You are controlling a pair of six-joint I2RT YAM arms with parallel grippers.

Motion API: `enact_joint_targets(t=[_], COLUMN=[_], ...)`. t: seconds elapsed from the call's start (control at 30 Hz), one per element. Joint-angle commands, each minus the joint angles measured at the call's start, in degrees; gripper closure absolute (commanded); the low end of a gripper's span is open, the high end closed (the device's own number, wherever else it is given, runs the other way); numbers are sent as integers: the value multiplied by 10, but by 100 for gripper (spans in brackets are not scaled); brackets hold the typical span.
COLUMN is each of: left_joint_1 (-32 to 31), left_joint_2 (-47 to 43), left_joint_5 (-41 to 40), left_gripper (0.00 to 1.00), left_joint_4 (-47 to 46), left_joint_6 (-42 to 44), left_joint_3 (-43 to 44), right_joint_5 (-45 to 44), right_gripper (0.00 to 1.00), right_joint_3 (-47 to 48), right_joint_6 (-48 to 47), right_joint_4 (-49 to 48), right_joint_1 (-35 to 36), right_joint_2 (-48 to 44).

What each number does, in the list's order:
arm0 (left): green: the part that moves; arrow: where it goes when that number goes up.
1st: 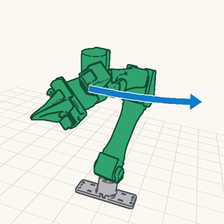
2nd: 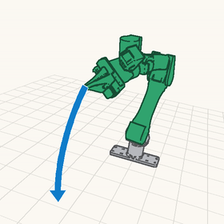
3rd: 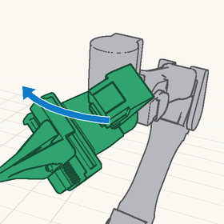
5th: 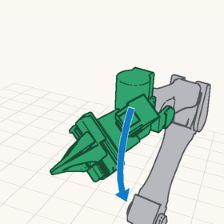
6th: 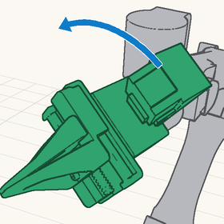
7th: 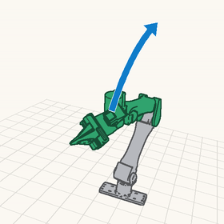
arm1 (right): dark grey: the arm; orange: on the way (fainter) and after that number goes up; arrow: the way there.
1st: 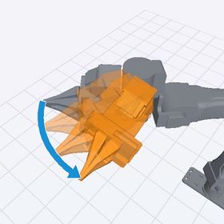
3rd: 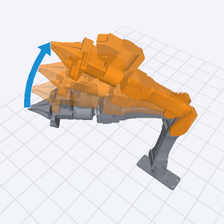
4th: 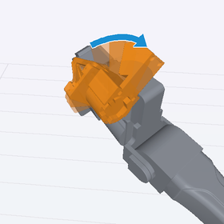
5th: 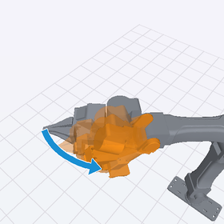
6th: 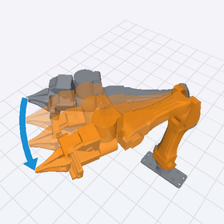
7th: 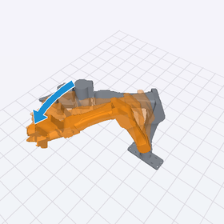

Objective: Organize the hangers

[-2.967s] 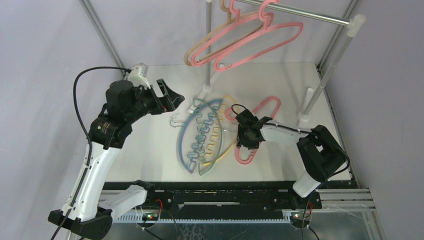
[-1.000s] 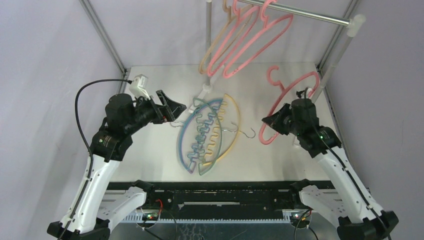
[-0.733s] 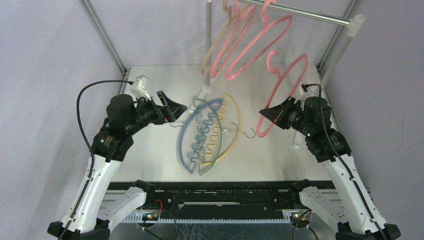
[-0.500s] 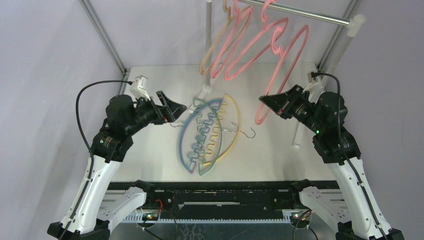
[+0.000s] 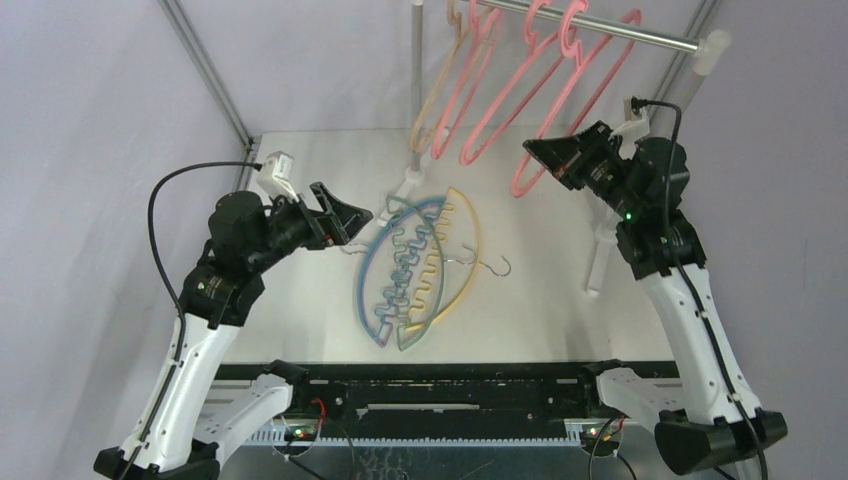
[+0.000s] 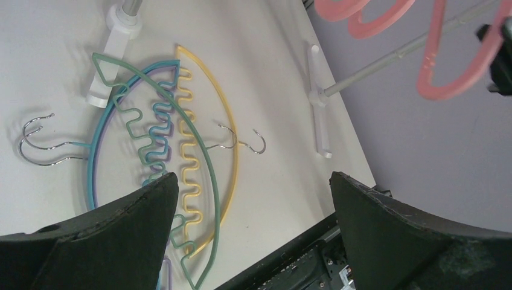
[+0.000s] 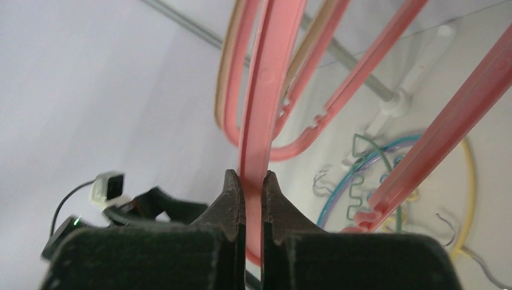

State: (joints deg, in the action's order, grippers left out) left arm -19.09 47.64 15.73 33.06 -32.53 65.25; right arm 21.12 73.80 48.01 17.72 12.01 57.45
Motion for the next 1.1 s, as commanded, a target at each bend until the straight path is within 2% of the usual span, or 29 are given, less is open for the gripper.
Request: enact_joint_targets(t=[0.0, 0.23, 0.7, 1.07], left_joint_1=[3, 3, 3, 3], left_joint_2=[-15, -20, -12, -17], left_joint_5=[6, 3, -3, -8], left_gripper=[0, 0, 1, 0], left_joint_4=[-24, -21, -22, -16], left_joint_6=[-7, -8, -2, 6], left_joint_3=[-11, -17, -6, -9], right_joint_5=[-1, 9, 8, 12], right_gripper=[100, 100, 100, 100], right_joint_3=[19, 19, 15, 148], right_joint_6=[16, 27, 47, 32], right_joint_4=[-75, -129, -114, -30], right_joint_1=[-31, -60, -50, 9], right_joint_2=[31, 60, 142, 265])
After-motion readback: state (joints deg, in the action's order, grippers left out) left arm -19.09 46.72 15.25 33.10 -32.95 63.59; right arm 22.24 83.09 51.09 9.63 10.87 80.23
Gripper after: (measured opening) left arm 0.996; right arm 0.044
